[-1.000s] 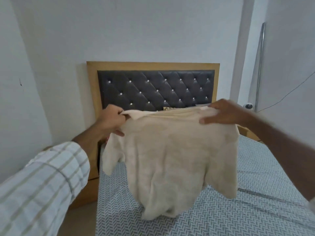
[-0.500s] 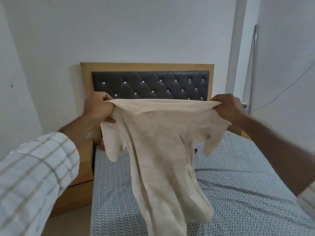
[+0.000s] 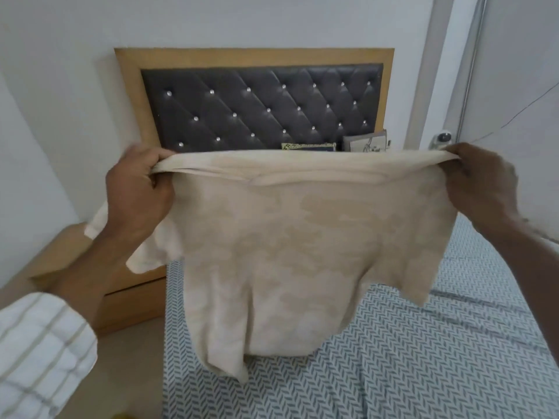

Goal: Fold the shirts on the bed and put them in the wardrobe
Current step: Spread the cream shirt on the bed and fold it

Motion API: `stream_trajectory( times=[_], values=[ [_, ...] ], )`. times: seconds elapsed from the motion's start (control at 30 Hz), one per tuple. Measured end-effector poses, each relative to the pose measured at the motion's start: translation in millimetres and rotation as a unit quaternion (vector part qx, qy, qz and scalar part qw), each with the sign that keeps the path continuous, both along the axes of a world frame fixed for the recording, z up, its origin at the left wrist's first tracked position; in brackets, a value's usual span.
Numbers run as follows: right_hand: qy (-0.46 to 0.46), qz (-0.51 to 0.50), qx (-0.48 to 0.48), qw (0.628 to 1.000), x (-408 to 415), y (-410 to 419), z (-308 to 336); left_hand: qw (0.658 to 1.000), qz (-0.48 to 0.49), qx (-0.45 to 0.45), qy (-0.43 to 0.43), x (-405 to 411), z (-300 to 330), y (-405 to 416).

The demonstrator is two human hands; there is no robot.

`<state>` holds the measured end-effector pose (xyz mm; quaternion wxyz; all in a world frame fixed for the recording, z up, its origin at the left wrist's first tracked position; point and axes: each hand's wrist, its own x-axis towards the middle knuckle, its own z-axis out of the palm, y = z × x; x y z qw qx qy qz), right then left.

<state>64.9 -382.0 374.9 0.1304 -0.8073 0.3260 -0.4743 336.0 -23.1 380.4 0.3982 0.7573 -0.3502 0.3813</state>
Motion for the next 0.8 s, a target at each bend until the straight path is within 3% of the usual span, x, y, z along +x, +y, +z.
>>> stream_trajectory(
  times=[0.07, 0.13, 0.17, 0.23, 0.33, 0.4, 0.5, 0.53, 0.67, 0.8],
  values=[
    [0.071, 0.033, 0.092, 0.993, 9, -10, -28, 0.979, 0.051, 0.148, 0.134, 20, -24, -11],
    [0.161, 0.075, 0.251, 0.952, 26, -20, -59, 0.911, 0.068, 0.279, 0.296, 38, -59, -22],
    [0.187, 0.083, 0.32, 0.925, 36, -24, -73, 0.878, 0.048, 0.28, 0.386, 45, -77, -29],
    [0.167, 0.094, 0.428, 0.883, 58, -31, -99, 0.813, 0.014, 0.188, 0.551, 50, -105, -44],
    [0.046, 0.099, 0.56, 0.821, 97, -34, -112, 0.727, -0.036, -0.043, 0.684, 65, -127, -71],
    [-0.035, 0.097, 0.589, 0.801, 122, -36, -102, 0.702, -0.064, -0.143, 0.695, 77, -121, -87],
    [-0.185, 0.14, 0.582, 0.779, 156, -42, -57, 0.712, -0.136, -0.248, 0.643, 100, -76, -109],
    [-0.238, 0.158, 0.57, 0.77, 165, -45, -35, 0.702, -0.159, -0.311, 0.621, 108, -54, -116],
    [-0.403, 0.234, 0.463, 0.754, 184, -47, 59, 0.69, -0.244, -0.471, 0.493, 97, 54, -126],
    [-0.472, 0.315, 0.334, 0.753, 164, -36, 113, 0.688, -0.308, -0.514, 0.409, 61, 124, -117]
  ],
)
